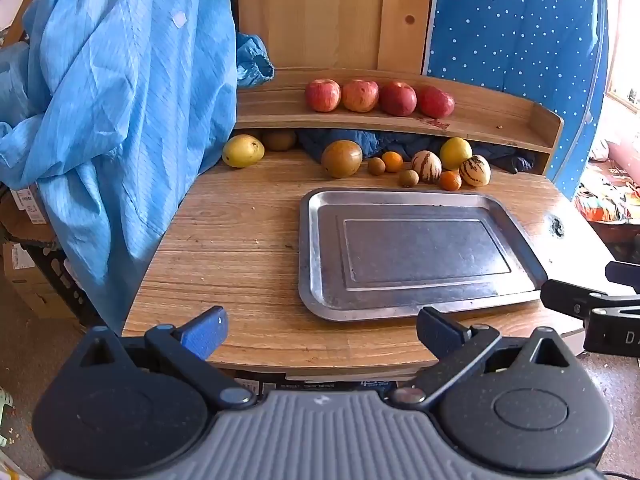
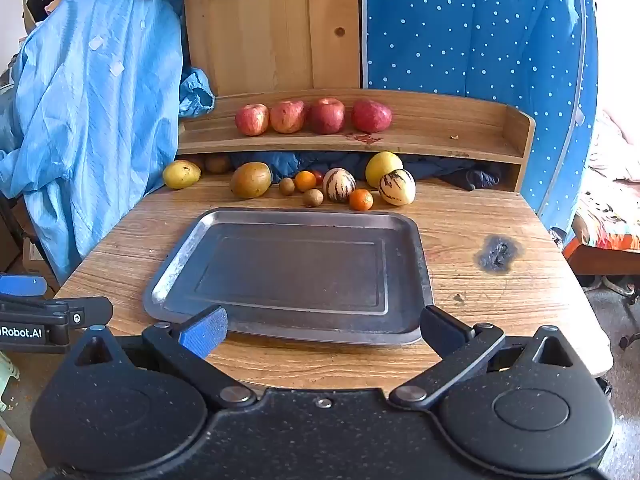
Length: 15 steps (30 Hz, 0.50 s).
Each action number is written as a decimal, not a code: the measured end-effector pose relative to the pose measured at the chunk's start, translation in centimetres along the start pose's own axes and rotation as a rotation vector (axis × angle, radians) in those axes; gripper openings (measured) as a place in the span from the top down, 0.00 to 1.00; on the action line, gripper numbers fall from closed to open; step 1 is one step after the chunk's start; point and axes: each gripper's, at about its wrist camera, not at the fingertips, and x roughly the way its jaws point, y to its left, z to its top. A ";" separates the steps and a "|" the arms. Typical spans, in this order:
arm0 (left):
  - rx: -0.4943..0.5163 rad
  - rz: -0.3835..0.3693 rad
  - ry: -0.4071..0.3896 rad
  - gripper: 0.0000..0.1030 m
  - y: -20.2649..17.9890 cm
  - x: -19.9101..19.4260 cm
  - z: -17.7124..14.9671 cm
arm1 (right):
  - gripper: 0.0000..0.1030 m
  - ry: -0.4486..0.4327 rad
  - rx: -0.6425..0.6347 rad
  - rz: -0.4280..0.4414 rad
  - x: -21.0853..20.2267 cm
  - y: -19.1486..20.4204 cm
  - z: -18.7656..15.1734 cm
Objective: Organize fruits
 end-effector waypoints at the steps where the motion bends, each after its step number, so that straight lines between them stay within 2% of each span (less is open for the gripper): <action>1: 0.000 0.000 0.001 0.01 0.1 0.0 0.0 | 0.01 0.003 0.000 0.001 0.0 0.1 0.0; 2: 0.016 0.020 0.010 0.01 -0.6 0.1 0.1 | 0.01 0.004 -0.001 0.003 0.0 0.2 -0.1; 15: -0.003 0.017 0.018 0.01 -0.2 0.3 0.2 | 0.01 0.024 -0.007 0.024 0.3 0.2 0.2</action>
